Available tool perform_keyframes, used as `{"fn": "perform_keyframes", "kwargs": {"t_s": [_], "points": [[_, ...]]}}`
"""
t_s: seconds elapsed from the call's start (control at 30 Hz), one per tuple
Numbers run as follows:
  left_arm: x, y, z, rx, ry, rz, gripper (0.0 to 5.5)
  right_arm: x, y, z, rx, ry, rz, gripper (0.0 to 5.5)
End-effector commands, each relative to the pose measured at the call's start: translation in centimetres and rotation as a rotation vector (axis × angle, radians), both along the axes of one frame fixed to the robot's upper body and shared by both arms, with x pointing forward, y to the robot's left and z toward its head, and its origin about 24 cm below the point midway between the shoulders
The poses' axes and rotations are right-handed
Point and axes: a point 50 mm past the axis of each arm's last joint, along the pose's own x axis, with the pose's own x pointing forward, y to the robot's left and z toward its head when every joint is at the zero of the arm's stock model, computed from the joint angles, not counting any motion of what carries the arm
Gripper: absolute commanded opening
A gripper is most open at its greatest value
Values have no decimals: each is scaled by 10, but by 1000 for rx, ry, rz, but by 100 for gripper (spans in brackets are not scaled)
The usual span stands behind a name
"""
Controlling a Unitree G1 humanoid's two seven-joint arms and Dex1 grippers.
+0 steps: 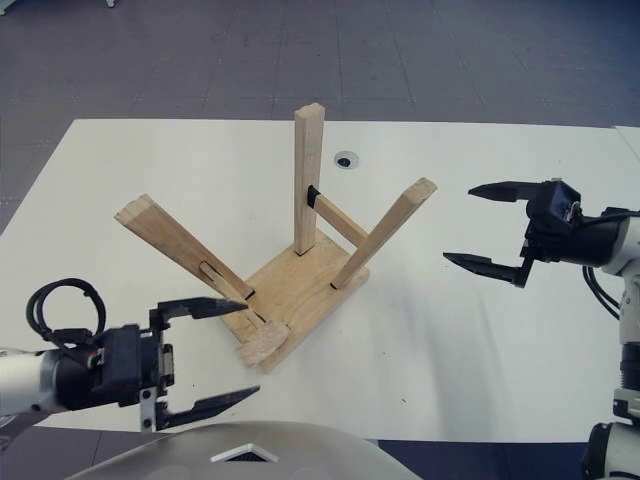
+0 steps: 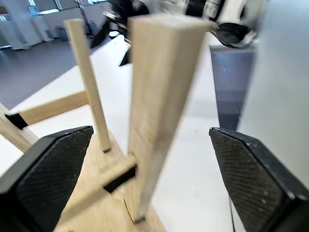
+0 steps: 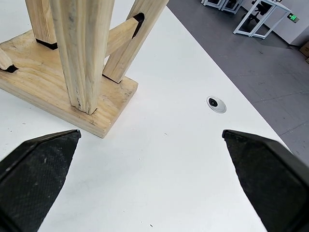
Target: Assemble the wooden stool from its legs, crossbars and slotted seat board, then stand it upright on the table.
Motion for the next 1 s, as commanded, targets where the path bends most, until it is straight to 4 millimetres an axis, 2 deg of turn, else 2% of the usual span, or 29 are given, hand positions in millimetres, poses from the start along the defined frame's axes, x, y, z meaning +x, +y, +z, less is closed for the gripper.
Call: {"fn": "perform_keyframes", "kwargs": {"t_s": [0.03, 0.27, 0.4, 0.67, 0.83, 1.0], "points": [[7, -13, 2, -56, 30, 20, 445, 2, 1, 0, -6, -14, 2, 550], [15, -24, 4, -82, 59, 52, 445, 6, 6, -2, -1, -11, 6, 550], [24, -22, 0, -16, 20, 176, 445, 5, 6, -1, 1, -16, 8, 550], [22, -13, -4, 49, 16, 173, 296, -5, 12, 8, 72, -39, 83, 550], [30, 11, -9, 95, 0, 155, 213, -18, 34, 15, 90, -74, 192, 550], [39, 32, -8, 27, -71, 60, 132, -29, 57, 19, 109, -75, 288, 550]]}}
